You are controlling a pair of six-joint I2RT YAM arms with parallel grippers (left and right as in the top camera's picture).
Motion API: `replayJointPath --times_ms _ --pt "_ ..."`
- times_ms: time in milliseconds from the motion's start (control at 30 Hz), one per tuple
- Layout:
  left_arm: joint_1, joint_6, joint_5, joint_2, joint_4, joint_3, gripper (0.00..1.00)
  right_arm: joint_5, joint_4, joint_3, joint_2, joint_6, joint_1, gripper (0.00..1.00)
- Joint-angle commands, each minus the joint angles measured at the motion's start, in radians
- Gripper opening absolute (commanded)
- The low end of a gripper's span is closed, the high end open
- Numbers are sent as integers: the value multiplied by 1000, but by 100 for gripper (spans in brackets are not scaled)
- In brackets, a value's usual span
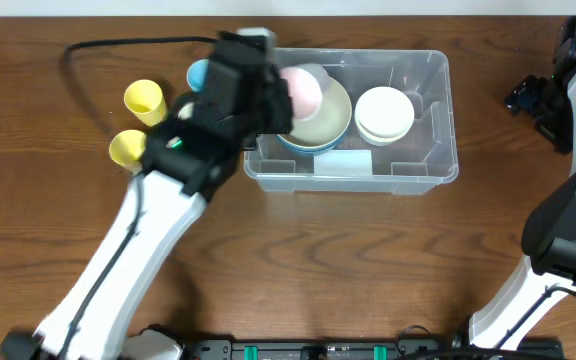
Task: Pack container
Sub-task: 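Carry the pink cup over the bin between the bowl stacks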
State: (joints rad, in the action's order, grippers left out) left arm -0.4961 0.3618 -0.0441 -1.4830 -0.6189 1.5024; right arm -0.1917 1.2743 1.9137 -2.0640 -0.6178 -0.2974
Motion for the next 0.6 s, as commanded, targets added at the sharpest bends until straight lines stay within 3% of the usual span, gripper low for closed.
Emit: replayJointPath --times_ms 0,567 --pt "-11 -21 30 -65 5 19 6 -14 0 -4 5 -10 -5 99" --pt "-44 -66 29 -277 -126 17 6 -14 0 -4 5 -10 -5 99"
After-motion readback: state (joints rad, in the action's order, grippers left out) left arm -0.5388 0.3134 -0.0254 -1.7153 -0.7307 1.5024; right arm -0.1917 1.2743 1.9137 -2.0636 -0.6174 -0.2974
